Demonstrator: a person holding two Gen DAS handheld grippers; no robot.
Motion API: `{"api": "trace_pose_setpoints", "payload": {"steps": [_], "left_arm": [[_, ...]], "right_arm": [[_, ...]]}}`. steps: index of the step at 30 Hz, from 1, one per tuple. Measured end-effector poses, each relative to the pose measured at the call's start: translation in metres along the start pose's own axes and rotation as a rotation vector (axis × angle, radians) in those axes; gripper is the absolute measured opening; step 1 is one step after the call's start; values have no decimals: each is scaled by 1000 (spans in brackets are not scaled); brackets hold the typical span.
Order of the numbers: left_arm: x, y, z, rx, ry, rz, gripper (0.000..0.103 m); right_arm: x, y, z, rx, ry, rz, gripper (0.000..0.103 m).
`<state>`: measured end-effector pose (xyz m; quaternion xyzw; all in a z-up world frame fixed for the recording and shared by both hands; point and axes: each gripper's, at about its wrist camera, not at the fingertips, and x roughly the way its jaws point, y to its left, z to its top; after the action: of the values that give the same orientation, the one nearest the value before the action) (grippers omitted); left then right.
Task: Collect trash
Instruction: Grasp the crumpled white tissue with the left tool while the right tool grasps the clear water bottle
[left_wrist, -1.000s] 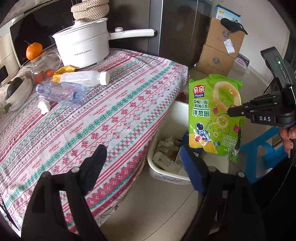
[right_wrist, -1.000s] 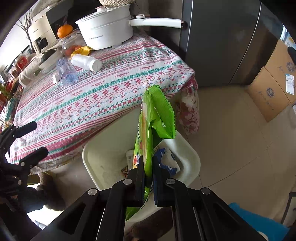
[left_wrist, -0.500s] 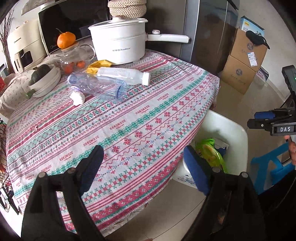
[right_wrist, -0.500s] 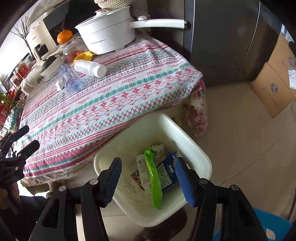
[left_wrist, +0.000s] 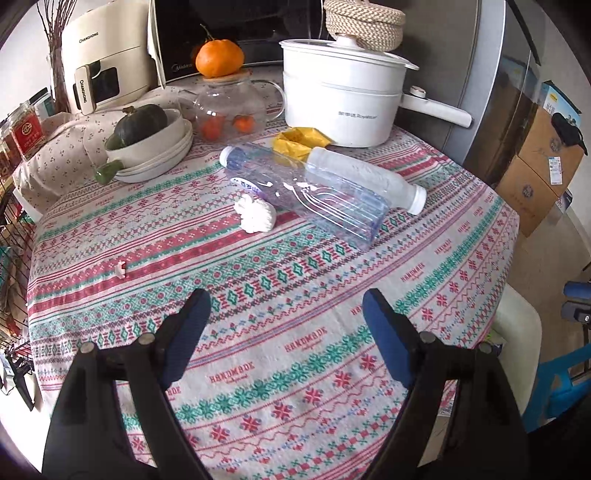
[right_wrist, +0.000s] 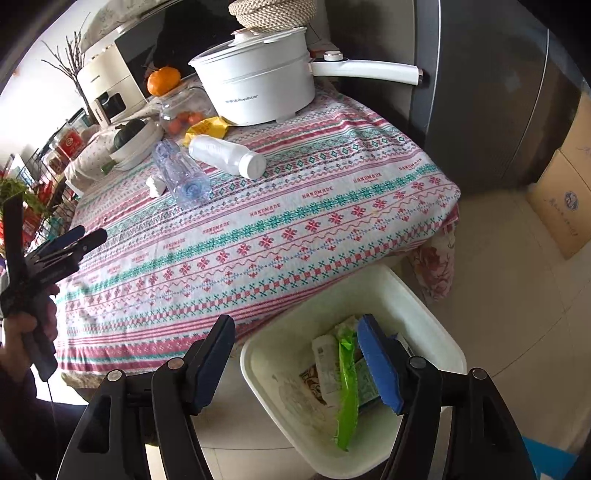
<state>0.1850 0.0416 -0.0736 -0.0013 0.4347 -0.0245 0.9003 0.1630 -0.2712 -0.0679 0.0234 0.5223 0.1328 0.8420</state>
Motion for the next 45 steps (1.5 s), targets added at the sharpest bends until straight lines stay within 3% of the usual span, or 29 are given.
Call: {"api": "trace_pose_setpoints", "payload": {"steps": [6, 12, 18, 20, 25, 26, 38, 45], "left_arm": [[46, 22, 21, -34, -4, 31, 69], [87, 17, 37, -44, -6, 27, 61], [109, 10, 47, -45, 4, 41, 41], [114, 11, 48, -56, 25, 48, 26], [107, 11, 48, -42, 31, 51, 12], [104, 10, 47, -28, 36, 52, 1], [61, 35, 29, 6, 46, 49, 0], [49, 47, 22, 19, 64, 39, 0]], "right_arm": [[11, 13, 10, -22, 10, 11, 71], [22, 11, 15, -15, 28, -3, 71], [29, 10, 20, 2, 34, -6, 71], [30, 13, 22, 2, 28, 5, 71], [42, 35, 35, -60, 23, 20, 71], [46, 42, 39, -80, 22, 20, 72], [104, 133, 100, -301, -53, 62, 72], [146, 157, 129, -345, -66, 87, 72]]}}
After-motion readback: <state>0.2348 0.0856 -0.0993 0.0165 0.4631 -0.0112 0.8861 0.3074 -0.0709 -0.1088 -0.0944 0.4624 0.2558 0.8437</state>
